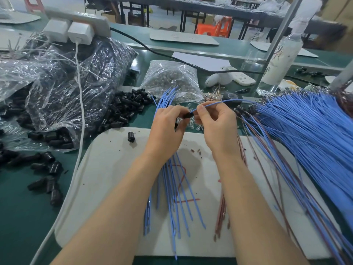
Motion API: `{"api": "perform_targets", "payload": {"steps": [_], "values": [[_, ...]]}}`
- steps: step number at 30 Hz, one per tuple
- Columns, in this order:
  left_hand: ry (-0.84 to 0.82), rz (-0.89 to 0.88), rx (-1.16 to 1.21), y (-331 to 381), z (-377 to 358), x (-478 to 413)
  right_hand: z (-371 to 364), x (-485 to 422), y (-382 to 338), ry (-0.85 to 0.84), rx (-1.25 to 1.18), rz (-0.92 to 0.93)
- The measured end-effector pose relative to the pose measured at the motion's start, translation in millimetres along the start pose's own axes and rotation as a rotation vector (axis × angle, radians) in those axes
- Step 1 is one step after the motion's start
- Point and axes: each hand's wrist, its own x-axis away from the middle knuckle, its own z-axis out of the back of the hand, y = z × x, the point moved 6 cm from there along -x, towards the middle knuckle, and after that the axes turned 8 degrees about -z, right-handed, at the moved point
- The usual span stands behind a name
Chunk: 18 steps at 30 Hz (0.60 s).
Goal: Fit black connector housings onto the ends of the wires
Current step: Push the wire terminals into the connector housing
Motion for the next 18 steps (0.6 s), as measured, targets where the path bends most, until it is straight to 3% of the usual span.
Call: {"api": "perform_targets", "payload": {"steps": [5, 11, 18], "values": [[0.013, -0.014, -0.023, -1.4, 0.4, 0.9, -6.6, 7.5, -10.4, 0.012, 0.217, 0.181], [0.027, 0.022, -0.004, -4.5, 0.7, 0.4, -0.3, 2.0, -3.7, 0.018, 0.0, 0.036], [0.074, 0.059, 0.023, -8.1, 4.9, 0.5, -0.1, 5.2, -8.6, 0.033, 0.003, 0.1]]}}
